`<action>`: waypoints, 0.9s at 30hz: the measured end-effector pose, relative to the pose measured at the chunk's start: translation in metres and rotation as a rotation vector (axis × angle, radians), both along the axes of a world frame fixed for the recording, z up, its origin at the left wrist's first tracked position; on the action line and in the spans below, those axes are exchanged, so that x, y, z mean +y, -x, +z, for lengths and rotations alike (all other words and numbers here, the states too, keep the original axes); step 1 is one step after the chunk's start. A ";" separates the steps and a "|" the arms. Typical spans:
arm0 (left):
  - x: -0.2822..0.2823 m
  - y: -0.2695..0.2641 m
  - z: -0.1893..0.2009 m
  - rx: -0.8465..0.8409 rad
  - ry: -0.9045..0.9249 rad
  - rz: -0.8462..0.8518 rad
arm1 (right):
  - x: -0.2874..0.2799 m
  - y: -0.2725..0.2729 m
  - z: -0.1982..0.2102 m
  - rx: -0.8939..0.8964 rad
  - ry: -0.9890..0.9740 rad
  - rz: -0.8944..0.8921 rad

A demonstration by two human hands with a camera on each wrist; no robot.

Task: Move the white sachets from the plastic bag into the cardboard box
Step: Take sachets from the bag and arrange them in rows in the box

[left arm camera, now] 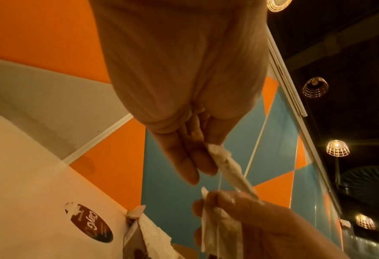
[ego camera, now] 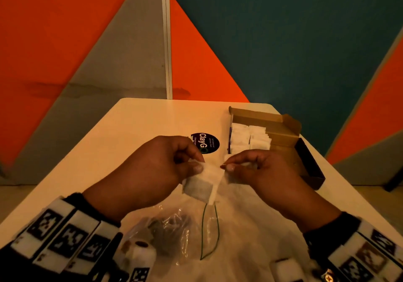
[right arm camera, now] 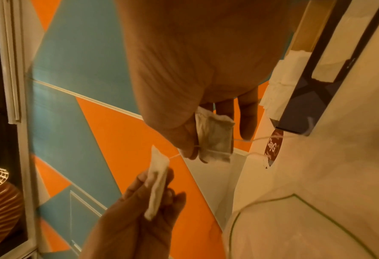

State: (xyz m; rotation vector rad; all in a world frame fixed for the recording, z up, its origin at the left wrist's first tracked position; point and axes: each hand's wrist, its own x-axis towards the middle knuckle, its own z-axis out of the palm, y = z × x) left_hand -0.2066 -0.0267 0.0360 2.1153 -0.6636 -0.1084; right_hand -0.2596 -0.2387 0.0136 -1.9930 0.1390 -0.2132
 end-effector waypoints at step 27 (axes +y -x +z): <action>-0.042 0.030 -0.033 -0.095 0.274 0.260 | 0.022 0.023 -0.018 -0.062 -0.384 0.016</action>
